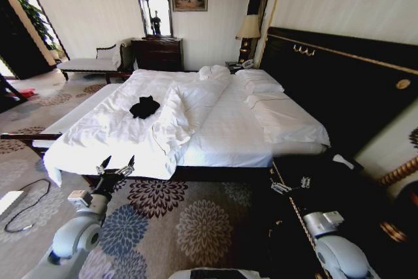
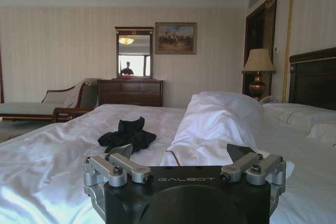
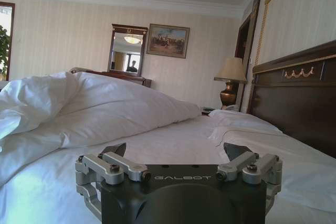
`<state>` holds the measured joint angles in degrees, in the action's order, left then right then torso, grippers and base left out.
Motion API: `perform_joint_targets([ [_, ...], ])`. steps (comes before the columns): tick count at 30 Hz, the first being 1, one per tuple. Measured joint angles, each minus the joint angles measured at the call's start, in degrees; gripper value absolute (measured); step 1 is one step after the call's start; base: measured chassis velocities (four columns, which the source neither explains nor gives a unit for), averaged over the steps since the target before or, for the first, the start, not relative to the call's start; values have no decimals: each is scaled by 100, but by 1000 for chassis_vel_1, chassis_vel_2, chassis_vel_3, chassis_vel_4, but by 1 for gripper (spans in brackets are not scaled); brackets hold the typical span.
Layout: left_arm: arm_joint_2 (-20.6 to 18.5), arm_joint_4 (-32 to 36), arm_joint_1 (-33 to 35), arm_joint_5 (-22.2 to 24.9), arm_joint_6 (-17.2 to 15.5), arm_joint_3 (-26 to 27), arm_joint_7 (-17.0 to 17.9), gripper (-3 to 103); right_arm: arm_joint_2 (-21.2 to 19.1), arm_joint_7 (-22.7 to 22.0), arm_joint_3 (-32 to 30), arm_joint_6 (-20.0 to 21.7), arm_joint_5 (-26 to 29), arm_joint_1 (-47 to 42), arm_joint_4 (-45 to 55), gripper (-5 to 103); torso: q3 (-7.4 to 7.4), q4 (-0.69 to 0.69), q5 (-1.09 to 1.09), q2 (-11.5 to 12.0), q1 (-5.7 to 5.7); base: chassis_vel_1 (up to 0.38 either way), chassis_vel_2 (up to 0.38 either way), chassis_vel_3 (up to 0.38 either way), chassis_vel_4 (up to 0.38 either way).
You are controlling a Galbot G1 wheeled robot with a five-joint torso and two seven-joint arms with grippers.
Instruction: Fold the clothes on the bed.
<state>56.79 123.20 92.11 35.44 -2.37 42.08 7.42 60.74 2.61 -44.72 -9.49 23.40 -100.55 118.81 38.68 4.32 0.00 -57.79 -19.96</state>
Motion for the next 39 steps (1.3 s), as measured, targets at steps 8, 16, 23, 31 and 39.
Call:
perform_joint_targets([
  [8, -42, 20, -10, -171, 62, -43, -32, 100, 9, 7, 2, -3, 6, -4, 5, 100, 0, -1, 0, 0, 0, -148, 149, 137, -144],
  [16, -22, -1, 42, -244, 137, -26, -76, 100, 10, 8, -3, -6, 3, -9, 32, 100, 0, 0, 0, 0, 0, -173, 156, 169, -158],
  [23, 7, -2, 90, -290, 164, -43, -94, 100, 10, 3, -6, -7, -7, 24, 22, 100, 0, 0, -1, 0, 0, -190, 192, 190, -185],
  [31, 31, 18, 98, -305, 179, -99, -95, 100, -12, -23, -27, 11, 26, 85, -3, 100, -1, -1, 0, 0, 0, -170, 175, 172, -176],
  [39, 2, 38, 103, -292, 184, -102, -98, 100, 5, -39, -27, 17, 31, 85, -23, 100, 0, 0, 0, 0, 0, -185, 181, 186, -191],
])
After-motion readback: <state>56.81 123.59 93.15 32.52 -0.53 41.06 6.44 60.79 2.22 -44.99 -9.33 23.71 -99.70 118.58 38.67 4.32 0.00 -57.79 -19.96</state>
